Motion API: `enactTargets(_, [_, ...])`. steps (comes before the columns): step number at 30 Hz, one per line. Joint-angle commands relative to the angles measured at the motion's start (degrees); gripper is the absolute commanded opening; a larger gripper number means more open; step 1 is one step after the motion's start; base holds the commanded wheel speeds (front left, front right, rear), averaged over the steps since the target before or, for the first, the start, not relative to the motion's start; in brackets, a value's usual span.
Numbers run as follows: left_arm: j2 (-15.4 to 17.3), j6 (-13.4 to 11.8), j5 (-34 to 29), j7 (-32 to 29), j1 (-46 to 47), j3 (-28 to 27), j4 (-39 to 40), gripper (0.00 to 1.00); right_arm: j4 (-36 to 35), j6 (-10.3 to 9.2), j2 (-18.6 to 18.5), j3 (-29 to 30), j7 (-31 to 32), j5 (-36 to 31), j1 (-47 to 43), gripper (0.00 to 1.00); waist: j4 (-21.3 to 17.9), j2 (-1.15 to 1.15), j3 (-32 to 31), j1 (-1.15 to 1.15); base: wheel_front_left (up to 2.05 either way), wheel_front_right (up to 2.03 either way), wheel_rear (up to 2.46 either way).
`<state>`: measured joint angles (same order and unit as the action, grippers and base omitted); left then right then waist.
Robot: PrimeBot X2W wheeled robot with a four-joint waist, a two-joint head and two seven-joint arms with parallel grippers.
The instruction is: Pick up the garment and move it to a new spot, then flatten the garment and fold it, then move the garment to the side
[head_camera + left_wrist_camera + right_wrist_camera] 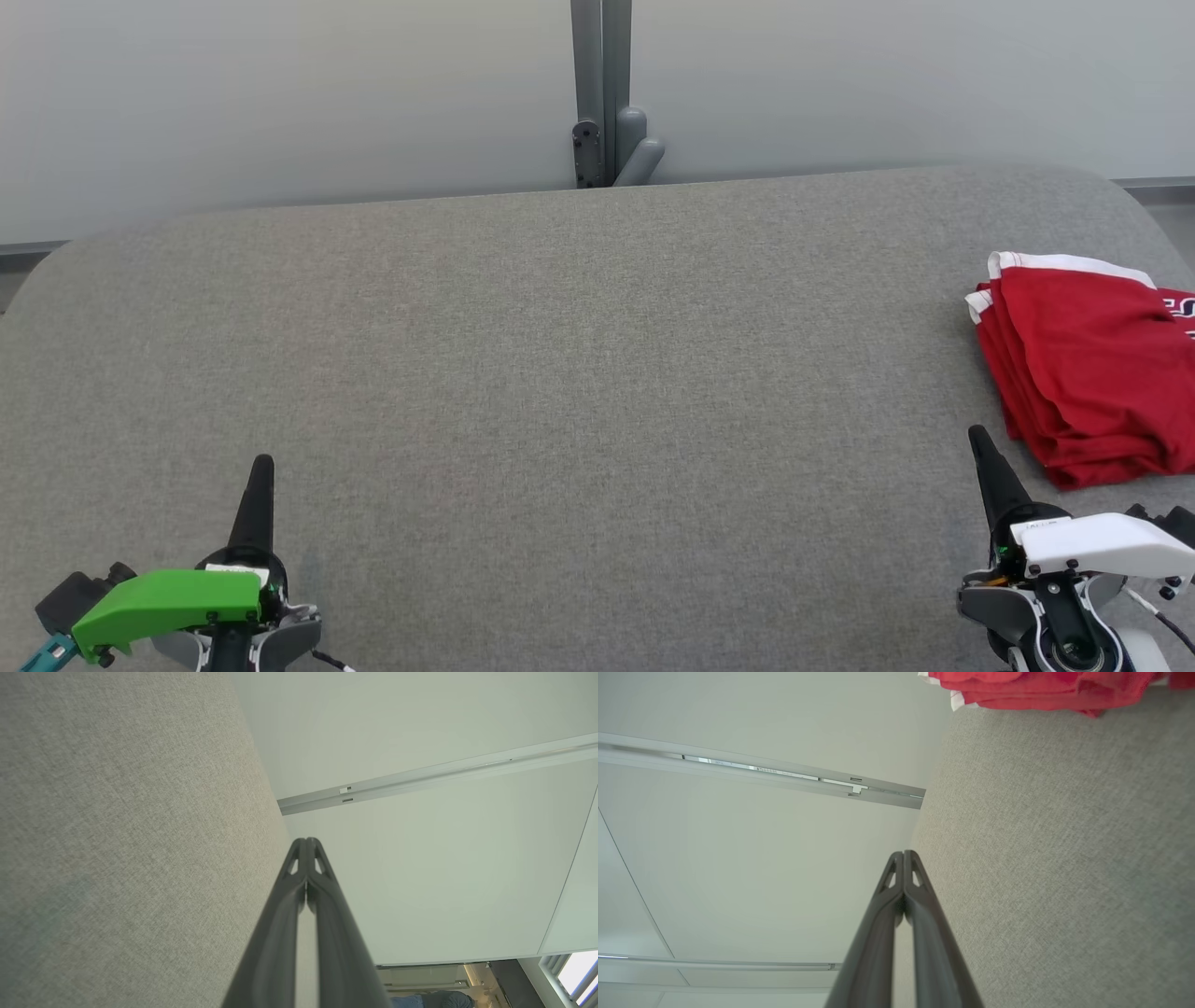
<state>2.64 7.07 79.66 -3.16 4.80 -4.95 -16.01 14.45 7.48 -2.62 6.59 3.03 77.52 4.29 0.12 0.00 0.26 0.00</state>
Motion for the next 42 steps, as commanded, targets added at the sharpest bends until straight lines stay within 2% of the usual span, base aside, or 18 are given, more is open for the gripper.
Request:
enactTargets(1, [0.3,0.3,1.6,-0.4,1.3,-0.2,0.5,0.0,-0.5,0.03,-0.4,0.2,0.5,1.5,1.0,0.0,0.0,0.0,0.0,0.0,0.0,0.0,0.0])
enactTargets(28, [0.4,0.6,12.4,-3.4,2.5,-1.5,1.3,0.0,-0.4,0.02,-0.4,0.4,3.5,14.3,2.2,0.0,-0.1,0.0,-0.1,0.0,0.0,0.0,0.0])
enactTargets(42, [0.4,0.6,12.8,-3.7,2.6,-1.5,1.3,0.0,-0.4,0.02,-0.4,0.4,3.7,15.0,2.3,0.0,-0.1,0.0,-0.1,0.0,0.0,0.0,0.0])
